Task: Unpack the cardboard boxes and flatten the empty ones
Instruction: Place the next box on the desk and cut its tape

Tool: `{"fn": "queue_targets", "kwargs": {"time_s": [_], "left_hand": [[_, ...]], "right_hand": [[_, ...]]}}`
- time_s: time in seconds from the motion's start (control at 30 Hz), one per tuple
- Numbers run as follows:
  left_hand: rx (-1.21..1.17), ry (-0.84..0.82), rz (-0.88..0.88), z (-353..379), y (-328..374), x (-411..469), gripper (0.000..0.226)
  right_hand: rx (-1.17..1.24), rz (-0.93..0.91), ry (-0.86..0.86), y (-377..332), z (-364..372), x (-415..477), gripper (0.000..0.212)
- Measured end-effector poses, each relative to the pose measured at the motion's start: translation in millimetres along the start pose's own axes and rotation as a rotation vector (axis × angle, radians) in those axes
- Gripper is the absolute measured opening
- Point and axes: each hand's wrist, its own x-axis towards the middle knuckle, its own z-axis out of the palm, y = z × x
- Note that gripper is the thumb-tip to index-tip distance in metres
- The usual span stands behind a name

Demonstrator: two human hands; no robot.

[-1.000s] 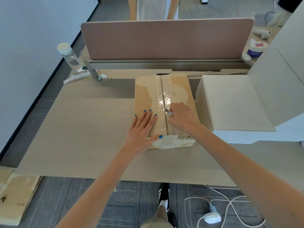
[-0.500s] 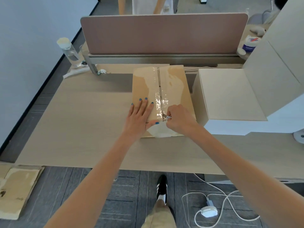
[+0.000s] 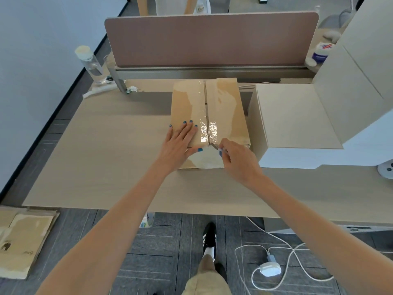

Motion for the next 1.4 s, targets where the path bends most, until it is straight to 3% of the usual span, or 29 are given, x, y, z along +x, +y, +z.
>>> {"fn": "queue_targets", "kwargs": {"time_s": [0.1,0.23,0.43,0.67,1.13,1.4], "left_hand": [[-0.021,0.132,0.048,7,8,-17,0.069],[-0.061,0.274,0.076,14,25,-35,0.046],[-0.1,0.282,0.024,21,40,-47,0.056],[-0.08,0.297,0.004,22,41,-46,0.053],[-0.091,0.31,-0.02,22,45,-46,0.048],[-0.197,0.337,-0.153,5,53,-23,0.029]], "right_hand": [[-0.003,-0.071,0.082,18,10,-22,0.013],[-0.015,-0.11,0.025,39,23,-47,0.018],[-0.057,-0.007,-0.171,76,59,-85,0.019],[-0.132,-0.062,-0.3,108,90,-112,0.008],[-0.221,-0.052,-0.199,106,84,-110,0.021],[-0.1,-0.131,0.214,55,27,-42,0.02]]}}
